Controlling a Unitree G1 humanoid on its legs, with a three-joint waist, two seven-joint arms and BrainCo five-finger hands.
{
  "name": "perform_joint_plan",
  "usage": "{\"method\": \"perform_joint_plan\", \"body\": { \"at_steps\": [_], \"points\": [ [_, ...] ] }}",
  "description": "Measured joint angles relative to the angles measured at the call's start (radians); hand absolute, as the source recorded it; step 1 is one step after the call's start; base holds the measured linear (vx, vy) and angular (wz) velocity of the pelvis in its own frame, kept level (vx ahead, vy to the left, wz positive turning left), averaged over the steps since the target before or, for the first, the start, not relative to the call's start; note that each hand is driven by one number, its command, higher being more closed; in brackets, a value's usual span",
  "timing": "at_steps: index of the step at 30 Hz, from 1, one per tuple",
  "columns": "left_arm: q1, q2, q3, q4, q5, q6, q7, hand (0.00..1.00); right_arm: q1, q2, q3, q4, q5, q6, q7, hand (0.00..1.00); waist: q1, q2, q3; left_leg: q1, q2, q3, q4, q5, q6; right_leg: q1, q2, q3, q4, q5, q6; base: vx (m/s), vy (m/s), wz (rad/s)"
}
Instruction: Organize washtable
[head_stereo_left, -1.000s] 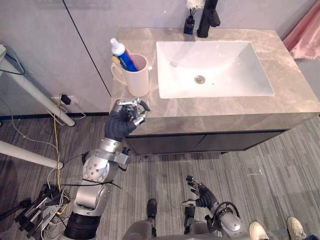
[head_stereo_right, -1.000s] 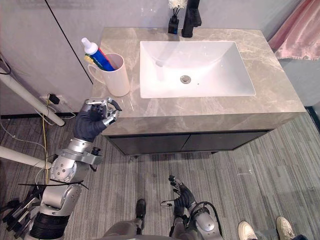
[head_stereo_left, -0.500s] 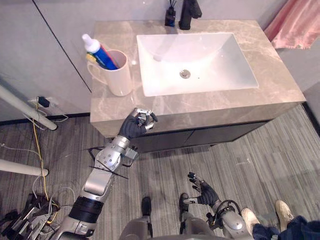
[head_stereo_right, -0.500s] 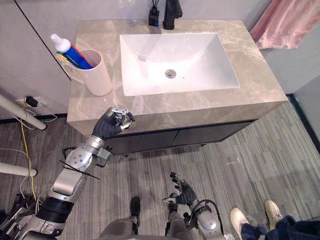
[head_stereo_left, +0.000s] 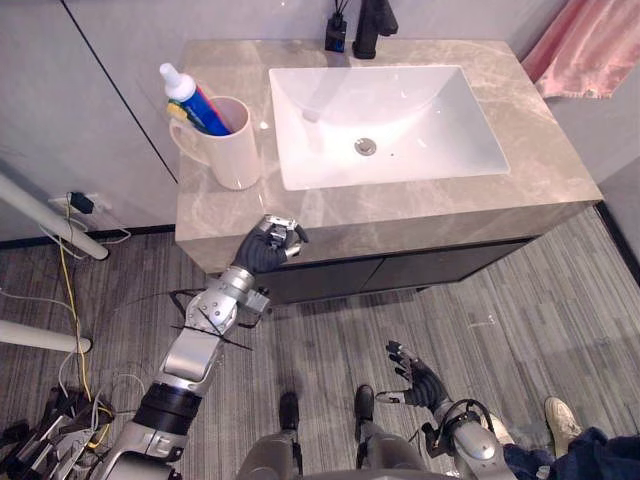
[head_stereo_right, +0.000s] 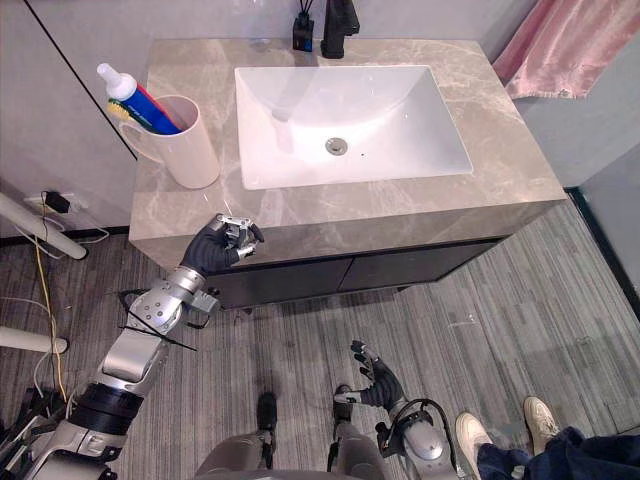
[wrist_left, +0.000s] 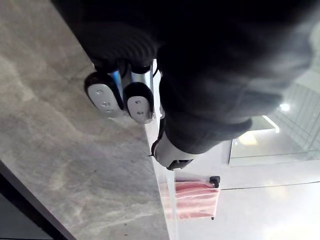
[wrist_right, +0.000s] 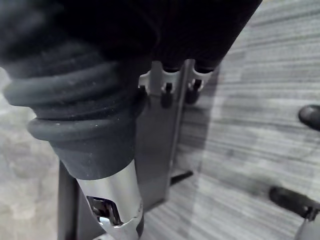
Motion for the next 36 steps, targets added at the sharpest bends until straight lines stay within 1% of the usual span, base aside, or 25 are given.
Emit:
{"method": "perform_joint_plan", "body": {
  "at_steps": [4,8,10,13,14,17,29,36],
  "points": [
    [-0.004,0.0,0.006,0.002,0.001,0.0,-0.001,1.0,0.0,-0.005,-0.001,0.0,0.0,0.0,-0.001,0.0,0.0,-0.004,0.002,-0.005,0.0,-0.002,0.008,0.0,0.0,0.0,0.0,-0.004,0.0,0.0,0.0,0.0,0.0,0.01],
    [-0.005,0.003,0.036,0.002,0.0,0.0,-0.001,1.0,0.0,-0.005,-0.001,0.0,0.0,0.0,0.0,0.0,0.004,-0.01,0.012,-0.01,0.006,-0.003,0.018,-0.002,-0.004,-0.001,0.003,-0.008,0.0,0.002,-0.003,-0.01,-0.001,0.0],
    [-0.008,0.037,0.038,0.002,0.0,0.001,-0.001,1.0,0.001,-0.006,-0.001,0.0,0.0,0.0,0.0,0.0,0.007,-0.016,0.017,-0.01,0.009,-0.004,0.02,-0.002,-0.006,-0.001,0.007,-0.011,-0.001,0.001,-0.004,-0.04,-0.01,0.0],
    [-0.009,0.06,0.046,0.003,-0.001,0.003,-0.001,1.0,0.005,-0.014,0.0,0.0,0.0,0.0,0.001,0.0,0.018,-0.016,0.017,-0.011,0.011,-0.006,0.019,-0.001,-0.009,0.0,0.008,-0.012,-0.003,0.001,-0.004,0.0,0.0,0.0],
    [-0.009,0.061,0.054,0.003,-0.003,0.003,-0.001,1.0,0.006,-0.018,0.001,0.0,0.0,0.0,0.003,0.0,0.025,-0.016,0.017,-0.012,0.011,-0.007,0.019,0.0,-0.009,0.0,0.008,-0.012,-0.003,0.001,-0.004,0.0,0.0,0.0],
    [-0.009,0.061,0.066,0.003,-0.005,0.003,0.0,1.0,0.006,-0.02,0.001,0.0,0.0,0.0,0.014,0.0,0.029,-0.016,0.017,-0.012,0.011,-0.01,0.02,0.0,-0.01,0.0,0.008,-0.017,-0.003,0.002,-0.005,0.0,0.0,0.04],
    [-0.009,0.061,0.086,0.004,-0.007,0.003,0.009,1.0,0.015,-0.02,0.009,0.0,-0.001,0.0,0.019,0.0,0.029,-0.019,0.018,-0.016,0.011,-0.013,0.028,0.0,-0.01,0.0,0.008,-0.019,-0.002,0.005,-0.009,0.0,0.0,0.0],
    [-0.018,0.061,0.093,0.014,-0.024,0.003,0.03,1.0,0.016,-0.02,0.012,0.0,-0.001,0.0,0.018,0.0,0.029,-0.021,0.018,-0.016,0.012,-0.013,0.031,0.001,-0.011,0.001,0.009,-0.02,-0.004,0.004,-0.007,0.0,0.0,0.0]
  ]
}}
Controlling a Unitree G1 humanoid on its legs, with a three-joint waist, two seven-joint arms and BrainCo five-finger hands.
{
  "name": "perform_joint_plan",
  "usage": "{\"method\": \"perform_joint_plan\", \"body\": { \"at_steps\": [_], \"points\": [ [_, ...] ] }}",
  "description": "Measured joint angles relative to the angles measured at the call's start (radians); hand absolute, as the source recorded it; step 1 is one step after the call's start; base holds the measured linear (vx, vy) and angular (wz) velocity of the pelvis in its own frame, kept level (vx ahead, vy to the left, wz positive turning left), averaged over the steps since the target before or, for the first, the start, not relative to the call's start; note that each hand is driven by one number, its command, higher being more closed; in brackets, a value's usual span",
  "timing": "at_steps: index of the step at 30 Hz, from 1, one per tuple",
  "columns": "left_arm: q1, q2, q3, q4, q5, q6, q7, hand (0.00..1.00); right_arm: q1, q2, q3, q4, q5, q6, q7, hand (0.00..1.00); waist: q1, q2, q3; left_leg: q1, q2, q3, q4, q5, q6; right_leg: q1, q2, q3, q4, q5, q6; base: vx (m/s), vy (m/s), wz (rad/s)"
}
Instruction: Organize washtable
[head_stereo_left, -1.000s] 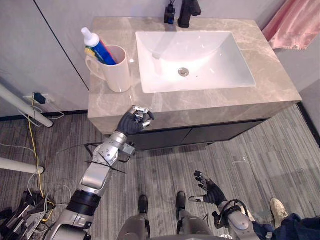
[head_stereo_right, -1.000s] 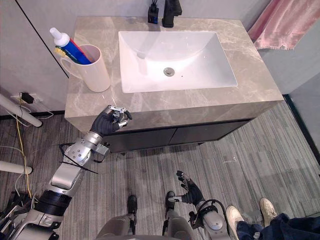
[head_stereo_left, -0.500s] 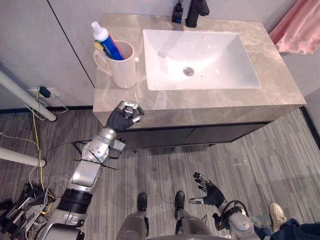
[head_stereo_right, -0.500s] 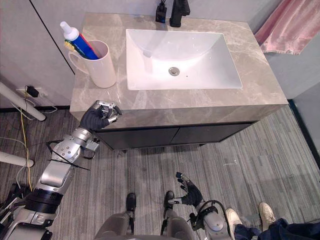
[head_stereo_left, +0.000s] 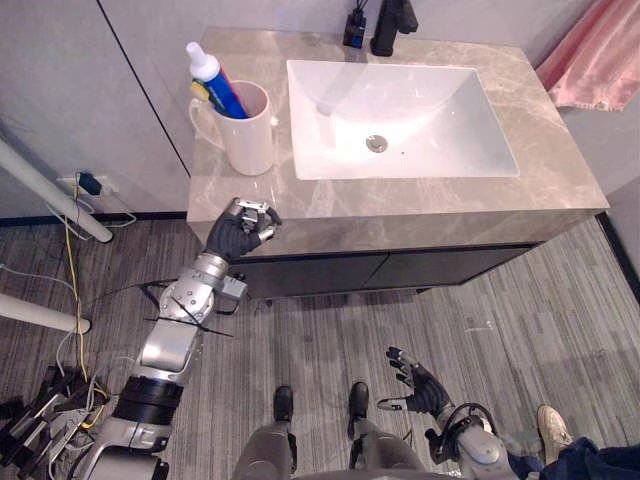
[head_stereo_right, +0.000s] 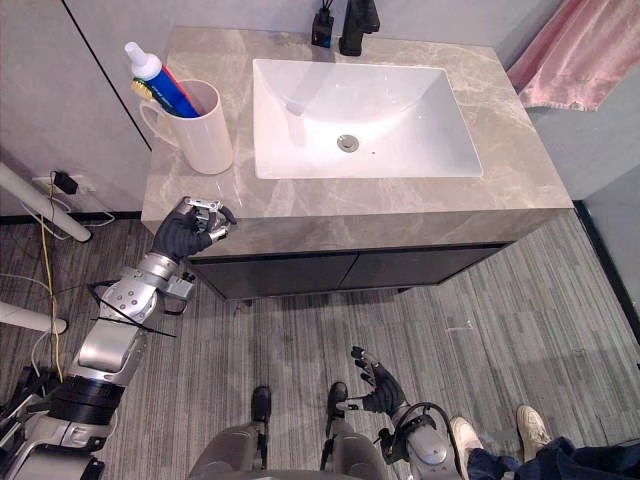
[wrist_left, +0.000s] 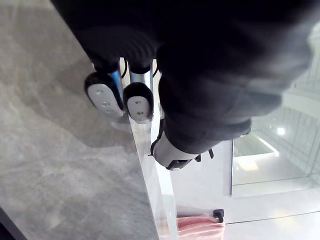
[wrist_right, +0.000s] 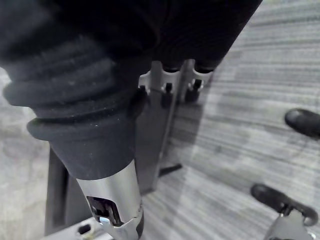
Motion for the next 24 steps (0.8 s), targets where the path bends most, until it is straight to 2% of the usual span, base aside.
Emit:
{"method": "perform_joint_plan", "body": {
  "at_steps": [4,6,8,9,11,14,24],
  "points": [
    [-0.009,0.0,0.0,0.005,-0.001,0.0,0.011,1.0,0.0,0.0,0.006,0.0,0.0,0.0,-0.001,0.0,0.002,-0.001,-0.001,-0.001,0.003,0.0,0.0,0.002,-0.004,0.0,0.003,-0.001,-0.005,0.002,-0.002,0.0,0.0,0.0],
    [-0.064,0.002,0.014,0.018,-0.001,-0.002,0.046,1.0,0.001,0.0,0.022,0.0,0.0,0.0,-0.001,0.0,0.009,-0.003,-0.001,-0.005,0.007,-0.004,0.0,0.006,-0.01,0.002,0.006,-0.011,-0.012,0.004,-0.006,0.0,-0.005,0.06],
    [-0.175,0.04,0.065,0.037,-0.001,-0.004,0.088,1.0,0.001,0.005,0.039,0.0,0.0,-0.001,0.001,0.0,0.004,-0.013,-0.002,-0.008,0.011,-0.011,-0.001,0.01,-0.014,0.002,0.01,-0.02,-0.014,0.007,-0.01,-0.01,-0.025,0.04],
    [-0.235,0.084,0.097,0.038,-0.002,-0.011,0.109,1.0,0.002,0.009,0.043,0.0,0.0,-0.001,0.001,0.0,-0.005,-0.017,-0.004,-0.008,0.013,-0.012,-0.001,0.01,-0.014,0.003,0.012,-0.021,-0.015,0.009,-0.013,0.02,-0.031,-0.03],
    [-0.317,0.125,0.117,0.038,-0.018,-0.029,0.126,1.0,0.009,0.008,0.039,0.0,0.0,-0.001,-0.001,0.0,-0.007,-0.018,-0.004,-0.008,0.013,-0.01,-0.002,0.011,-0.013,0.008,0.013,-0.018,-0.02,0.019,-0.017,0.04,-0.024,-0.06],
    [-0.35,0.132,0.119,0.038,-0.02,-0.044,0.127,1.0,0.006,0.01,0.04,0.0,0.0,-0.001,-0.001,0.0,-0.008,-0.018,-0.004,-0.008,0.012,-0.011,-0.003,0.013,-0.009,0.01,0.013,-0.02,-0.021,0.024,-0.012,0.07,-0.011,0.01],
    [-0.353,0.135,0.118,0.096,-0.024,-0.044,0.128,1.0,0.006,0.019,0.066,0.001,0.001,-0.001,-0.001,0.0,-0.009,-0.019,-0.005,0.004,0.008,-0.015,-0.013,0.013,-0.009,0.017,0.009,-0.021,-0.022,0.025,-0.011,0.0,0.008,0.0]
  ]
}}
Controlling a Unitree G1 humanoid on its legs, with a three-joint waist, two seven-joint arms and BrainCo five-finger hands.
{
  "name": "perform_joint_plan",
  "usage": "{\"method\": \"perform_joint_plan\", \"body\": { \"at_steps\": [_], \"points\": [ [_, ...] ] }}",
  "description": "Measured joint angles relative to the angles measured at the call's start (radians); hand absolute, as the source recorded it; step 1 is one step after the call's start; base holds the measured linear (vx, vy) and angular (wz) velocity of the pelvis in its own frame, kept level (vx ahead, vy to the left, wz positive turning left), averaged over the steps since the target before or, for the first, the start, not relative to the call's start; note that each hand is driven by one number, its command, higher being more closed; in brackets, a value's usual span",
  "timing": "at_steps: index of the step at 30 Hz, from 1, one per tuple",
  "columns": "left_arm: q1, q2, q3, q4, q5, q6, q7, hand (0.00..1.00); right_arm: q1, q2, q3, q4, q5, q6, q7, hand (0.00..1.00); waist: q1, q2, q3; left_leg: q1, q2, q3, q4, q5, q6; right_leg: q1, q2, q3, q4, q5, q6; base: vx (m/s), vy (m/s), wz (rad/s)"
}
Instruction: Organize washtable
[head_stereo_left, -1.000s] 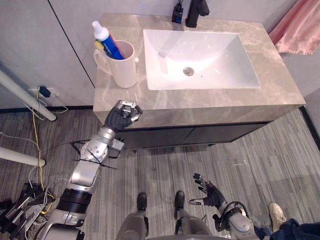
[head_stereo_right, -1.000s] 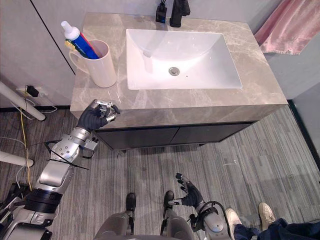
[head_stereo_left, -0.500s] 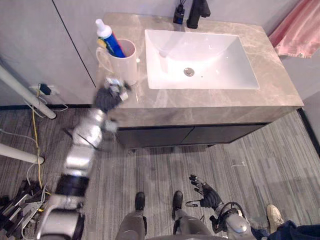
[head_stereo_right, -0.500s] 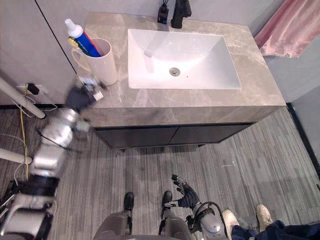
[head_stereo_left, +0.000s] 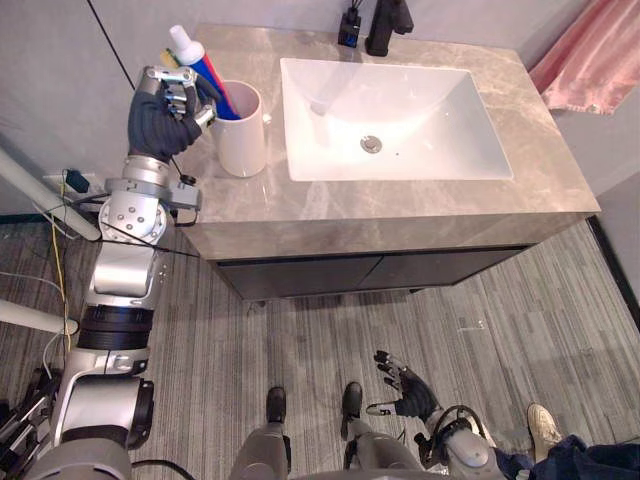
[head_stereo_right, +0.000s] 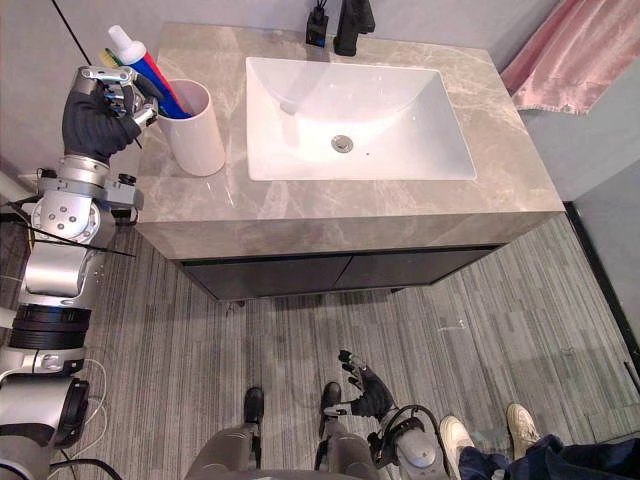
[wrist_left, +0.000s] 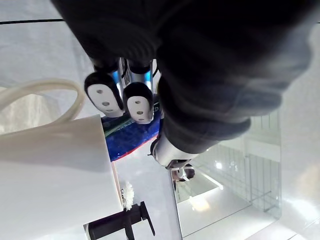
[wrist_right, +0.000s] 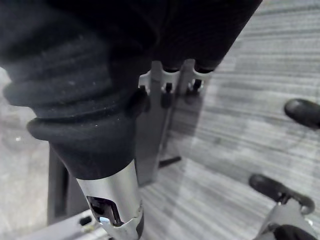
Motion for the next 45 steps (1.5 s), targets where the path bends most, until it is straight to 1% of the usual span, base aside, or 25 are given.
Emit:
{"method": "perform_joint_plan", "body": {
  "at_steps": [5,15,19,20,23,26,30,31,36,40,41,45],
  "points": [
    [0.002,0.0,0.0,0.0,-0.006,0.0,-0.001,1.0,0.0,0.0,0.001,0.001,0.0,0.0,0.0,0.0,-0.001,0.0,0.0,0.002,0.0,0.003,-0.002,-0.002,-0.004,-0.001,0.0,0.002,0.0,0.0,0.0,0.0,0.0,0.0],
    [0.031,-0.007,0.0,0.0,-0.007,0.0,-0.003,1.0,0.0,0.0,0.001,0.001,0.0,0.0,0.0,0.0,-0.002,-0.005,-0.008,0.005,-0.002,0.001,-0.002,0.002,0.001,0.003,-0.001,0.001,0.0,0.0,0.0,0.01,0.0,0.0],
    [0.105,-0.04,-0.001,0.0,-0.009,0.004,-0.008,1.0,0.0,0.0,0.004,0.005,0.0,0.0,0.0,0.0,-0.001,-0.005,-0.013,0.02,-0.003,-0.002,-0.004,0.001,0.001,0.019,-0.002,-0.001,0.0,-0.001,0.002,0.0,0.0,0.0],
    [0.141,-0.061,-0.003,-0.001,-0.016,0.006,-0.015,1.0,-0.002,0.0,0.007,0.01,0.0,0.0,0.0,0.0,0.002,-0.005,-0.021,0.02,-0.003,-0.003,-0.007,-0.001,-0.002,0.019,-0.002,-0.002,0.0,-0.002,0.002,0.0,0.0,0.0],
    [0.186,-0.089,-0.006,-0.004,-0.016,0.007,-0.029,1.0,-0.001,0.0,0.011,0.013,-0.001,0.001,0.001,0.0,0.002,-0.005,-0.029,0.02,-0.003,-0.005,-0.011,-0.002,-0.005,0.018,-0.002,-0.005,0.0,-0.002,0.002,-0.01,0.006,0.01],
    [0.208,-0.108,-0.028,-0.005,-0.016,0.011,-0.031,1.0,0.0,-0.001,0.011,0.013,-0.008,0.001,0.001,0.0,0.004,-0.004,-0.035,0.02,-0.003,-0.005,-0.011,-0.002,-0.005,0.019,-0.002,-0.006,0.0,-0.002,0.002,0.0,0.0,0.0],
    [0.208,-0.135,-0.031,-0.017,-0.016,0.011,-0.032,1.0,0.0,-0.002,0.011,0.013,-0.008,0.001,0.001,0.0,0.002,-0.001,-0.037,0.02,-0.005,-0.006,-0.011,-0.001,-0.005,0.019,-0.003,-0.007,0.0,-0.002,0.002,0.0,0.0,0.0],
    [0.208,-0.142,-0.031,-0.021,-0.016,0.011,-0.032,1.0,0.0,-0.002,0.011,0.013,-0.008,0.001,0.001,0.0,0.001,0.002,-0.038,0.02,-0.005,-0.006,-0.011,0.002,0.0,0.019,-0.003,-0.007,0.0,-0.002,0.002,0.0,0.0,0.0],
    [0.209,-0.143,-0.034,-0.025,-0.016,0.011,-0.033,1.0,0.0,-0.002,0.011,0.013,-0.008,0.002,0.001,0.0,0.001,0.005,-0.039,0.02,-0.006,-0.007,-0.007,0.002,0.0,0.02,-0.003,-0.006,0.0,-0.002,0.002,0.0,0.0,0.0],
    [0.22,-0.143,-0.046,-0.025,-0.016,0.013,-0.049,1.0,0.0,-0.002,0.01,0.013,-0.009,0.002,0.002,0.0,-0.002,0.005,-0.039,0.02,-0.006,-0.005,-0.004,0.001,0.0,0.021,-0.004,-0.004,0.0,-0.002,0.002,0.0,0.0,0.0],
    [0.222,-0.143,-0.052,-0.025,-0.016,0.017,-0.049,1.0,0.0,-0.004,0.01,0.013,-0.009,0.003,0.002,0.0,-0.002,0.005,-0.039,0.019,-0.006,-0.004,-0.004,-0.002,-0.005,0.019,-0.004,-0.004,0.0,-0.002,0.002,0.0,0.0,0.0],
    [0.221,-0.14,-0.064,-0.023,-0.016,0.028,-0.049,1.0,0.0,-0.011,0.01,0.012,-0.008,0.003,0.001,0.0,-0.002,0.007,-0.038,0.018,-0.005,0.002,-0.004,-0.002,-0.005,0.015,-0.004,0.001,0.0,-0.002,0.002,0.0,0.001,-0.04]
  ]
}}
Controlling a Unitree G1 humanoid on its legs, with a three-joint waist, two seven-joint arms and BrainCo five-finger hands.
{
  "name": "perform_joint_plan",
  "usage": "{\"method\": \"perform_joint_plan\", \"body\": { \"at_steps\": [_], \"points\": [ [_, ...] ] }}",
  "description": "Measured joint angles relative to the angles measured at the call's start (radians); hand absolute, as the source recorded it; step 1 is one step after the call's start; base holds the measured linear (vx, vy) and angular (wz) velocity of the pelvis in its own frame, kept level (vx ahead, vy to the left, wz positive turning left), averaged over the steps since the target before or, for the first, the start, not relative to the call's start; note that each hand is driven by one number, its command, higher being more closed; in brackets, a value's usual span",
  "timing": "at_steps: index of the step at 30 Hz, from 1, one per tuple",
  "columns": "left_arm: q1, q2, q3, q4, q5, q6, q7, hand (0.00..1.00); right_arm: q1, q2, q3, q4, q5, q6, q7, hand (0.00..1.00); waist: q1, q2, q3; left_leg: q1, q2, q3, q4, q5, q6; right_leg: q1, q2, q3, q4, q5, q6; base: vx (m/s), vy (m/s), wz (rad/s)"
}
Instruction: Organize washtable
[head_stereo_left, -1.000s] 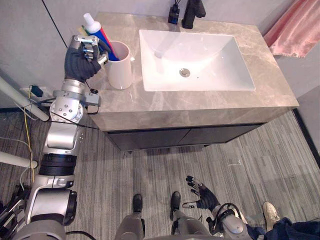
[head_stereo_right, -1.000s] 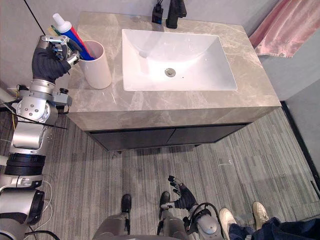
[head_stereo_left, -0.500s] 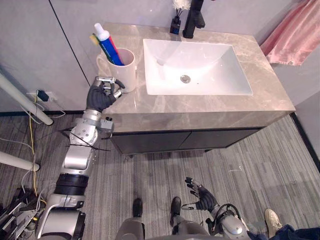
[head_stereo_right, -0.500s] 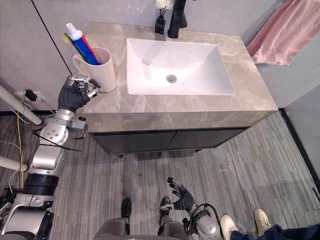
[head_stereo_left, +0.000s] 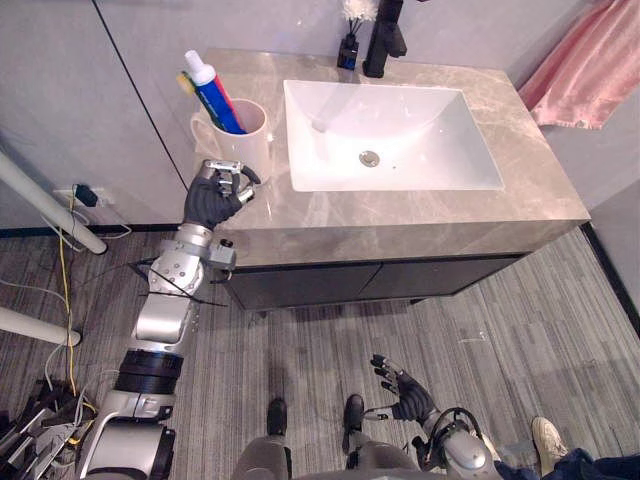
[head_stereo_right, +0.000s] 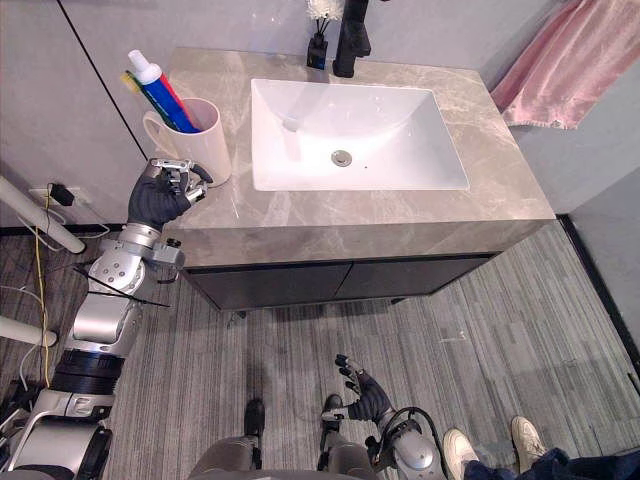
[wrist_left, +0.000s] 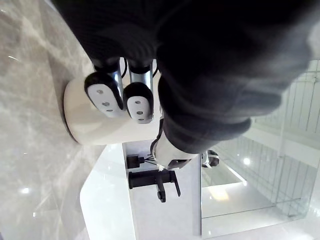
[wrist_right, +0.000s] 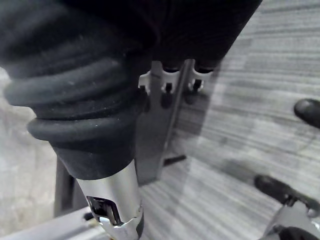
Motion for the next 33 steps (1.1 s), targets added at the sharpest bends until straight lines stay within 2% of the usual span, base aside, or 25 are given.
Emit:
{"method": "perform_joint_plan", "body": {
  "at_steps": [11,17,29,33],
  "points": [
    [-0.042,0.029,-0.006,0.065,-0.002,0.006,0.0,1.0,-0.001,-0.01,-0.006,0.0,0.0,0.001,-0.003,0.0,-0.012,0.005,0.005,-0.035,0.007,0.02,0.019,-0.004,0.004,-0.037,0.004,0.019,0.0,0.003,-0.003,0.01,-0.001,-0.05],
    [-0.097,0.056,-0.006,0.082,-0.012,0.005,0.0,1.0,-0.01,-0.011,-0.012,-0.001,0.0,0.001,-0.022,0.0,-0.013,0.011,0.042,-0.053,0.011,0.024,0.047,-0.023,0.001,-0.05,0.006,0.024,0.0,-0.001,-0.009,0.0,0.002,-0.02],
    [-0.18,0.131,-0.004,0.139,-0.02,0.005,0.002,1.0,-0.018,-0.011,-0.018,-0.005,0.001,0.001,-0.025,0.0,-0.016,0.003,0.091,-0.098,0.017,0.025,0.121,-0.064,0.011,-0.055,0.009,0.026,0.0,0.005,-0.001,0.01,0.002,0.0],
    [-0.184,0.14,0.0,0.138,-0.02,0.0,0.002,1.0,-0.019,-0.011,-0.018,-0.01,0.001,0.0,-0.025,0.0,-0.015,-0.007,0.106,-0.104,0.018,0.025,0.138,-0.075,0.016,-0.053,0.009,0.026,0.0,0.005,-0.001,0.0,0.0,0.0]
  ]
}}
